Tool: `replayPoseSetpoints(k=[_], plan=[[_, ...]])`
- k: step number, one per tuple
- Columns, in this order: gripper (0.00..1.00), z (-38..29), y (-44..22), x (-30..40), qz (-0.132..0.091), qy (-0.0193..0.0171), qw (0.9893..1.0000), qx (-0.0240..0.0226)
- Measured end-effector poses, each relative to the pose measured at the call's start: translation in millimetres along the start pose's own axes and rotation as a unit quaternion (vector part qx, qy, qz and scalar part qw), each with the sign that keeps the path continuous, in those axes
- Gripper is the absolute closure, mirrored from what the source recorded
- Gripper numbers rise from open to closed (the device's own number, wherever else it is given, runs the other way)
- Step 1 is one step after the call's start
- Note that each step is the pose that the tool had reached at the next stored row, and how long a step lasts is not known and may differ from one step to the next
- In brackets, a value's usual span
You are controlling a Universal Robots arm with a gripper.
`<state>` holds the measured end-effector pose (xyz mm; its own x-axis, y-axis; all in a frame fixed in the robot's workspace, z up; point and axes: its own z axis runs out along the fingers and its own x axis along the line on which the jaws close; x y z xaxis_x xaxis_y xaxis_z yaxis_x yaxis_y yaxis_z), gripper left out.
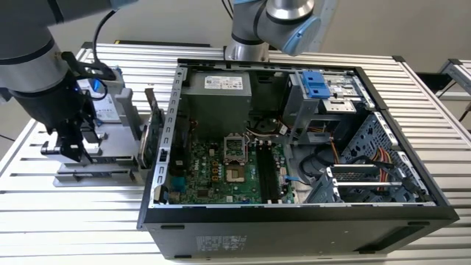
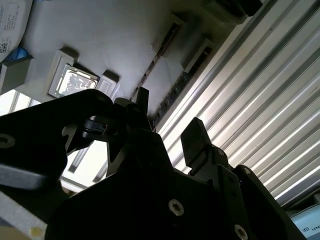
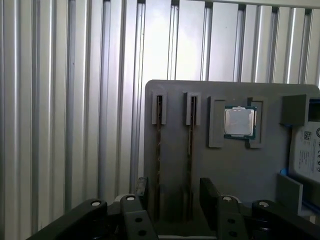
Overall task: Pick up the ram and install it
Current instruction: 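Pick up the ram and move it above insertion slot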
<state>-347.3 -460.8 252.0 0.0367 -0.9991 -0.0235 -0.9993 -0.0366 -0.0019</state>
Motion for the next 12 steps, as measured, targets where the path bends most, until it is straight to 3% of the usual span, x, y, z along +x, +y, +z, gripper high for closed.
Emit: replayPoseSetpoints(k=[12], plan=[[0.00,12.9,0.1,0.3,0.000,0.0015,1.0000,-0.0001]])
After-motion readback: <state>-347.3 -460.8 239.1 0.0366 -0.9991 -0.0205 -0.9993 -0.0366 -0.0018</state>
